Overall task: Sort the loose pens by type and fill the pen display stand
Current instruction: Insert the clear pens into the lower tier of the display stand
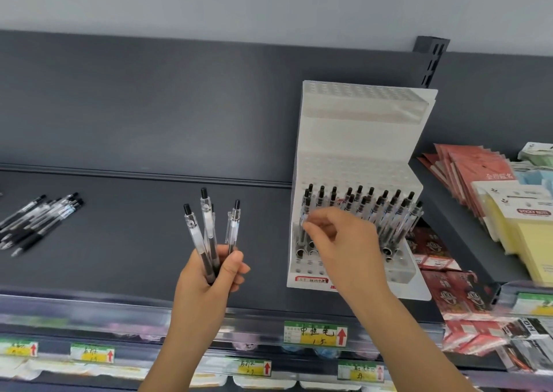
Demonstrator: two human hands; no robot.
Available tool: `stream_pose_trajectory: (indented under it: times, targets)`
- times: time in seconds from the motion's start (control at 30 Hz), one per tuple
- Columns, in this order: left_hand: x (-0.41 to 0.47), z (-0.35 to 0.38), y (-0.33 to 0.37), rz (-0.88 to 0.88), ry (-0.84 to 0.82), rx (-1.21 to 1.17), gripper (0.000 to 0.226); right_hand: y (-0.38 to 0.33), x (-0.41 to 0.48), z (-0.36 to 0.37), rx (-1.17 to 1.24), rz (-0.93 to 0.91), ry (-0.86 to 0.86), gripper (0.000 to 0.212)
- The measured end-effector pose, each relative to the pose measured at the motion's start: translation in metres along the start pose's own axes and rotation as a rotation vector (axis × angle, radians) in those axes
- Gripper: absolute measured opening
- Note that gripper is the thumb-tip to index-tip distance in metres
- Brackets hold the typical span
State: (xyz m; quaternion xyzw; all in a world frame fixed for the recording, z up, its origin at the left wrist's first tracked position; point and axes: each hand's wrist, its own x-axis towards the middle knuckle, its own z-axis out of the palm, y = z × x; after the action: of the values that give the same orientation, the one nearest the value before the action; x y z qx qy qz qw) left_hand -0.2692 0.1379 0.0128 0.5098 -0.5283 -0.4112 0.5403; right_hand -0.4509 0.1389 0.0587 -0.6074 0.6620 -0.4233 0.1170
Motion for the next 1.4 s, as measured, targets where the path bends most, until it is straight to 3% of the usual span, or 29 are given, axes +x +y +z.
stream_pose_trajectory:
  times: [0.27, 0.43, 0.5, 0.63, 0.73, 0.9, 1.1, 1.4]
  targets:
    - [-0.005, 0.005, 0.005, -0.016, -0.076, 0.019, 0.006, 0.005, -0.001, 0.005, -0.024, 0.048, 0.013, 0.018]
    - [-0.01, 0.012, 0.007, -0.031, -0.164, 0.025, 0.005, 0.006, -0.013, 0.003, 0.072, 0.03, 0.079, 0.004]
    - [-0.011, 0.016, 0.008, -0.034, -0.203, 0.027, 0.006, 0.006, -0.019, 0.001, 0.21, 0.016, -0.001, 0.007]
    - [-0.016, 0.024, 0.01, -0.034, -0.361, 0.055, 0.006, 0.002, -0.029, 0.002, 0.55, 0.111, -0.33, 0.027]
    - [-0.018, 0.027, 0.009, -0.036, -0.421, 0.033, 0.007, 0.004, -0.032, 0.001, 0.695, 0.163, -0.368, 0.023]
    - [-0.014, 0.029, 0.008, -0.064, -0.333, 0.008, 0.011, 0.007, -0.028, -0.006, 0.738, 0.179, -0.172, 0.01]
    - [-0.006, 0.021, 0.005, 0.001, -0.133, 0.063, 0.01, 0.004, -0.013, -0.026, 0.593, 0.075, 0.209, 0.011]
    - [-0.006, 0.017, 0.006, 0.036, -0.097, 0.131, 0.007, -0.002, 0.0, -0.022, 0.324, -0.024, 0.275, 0.015]
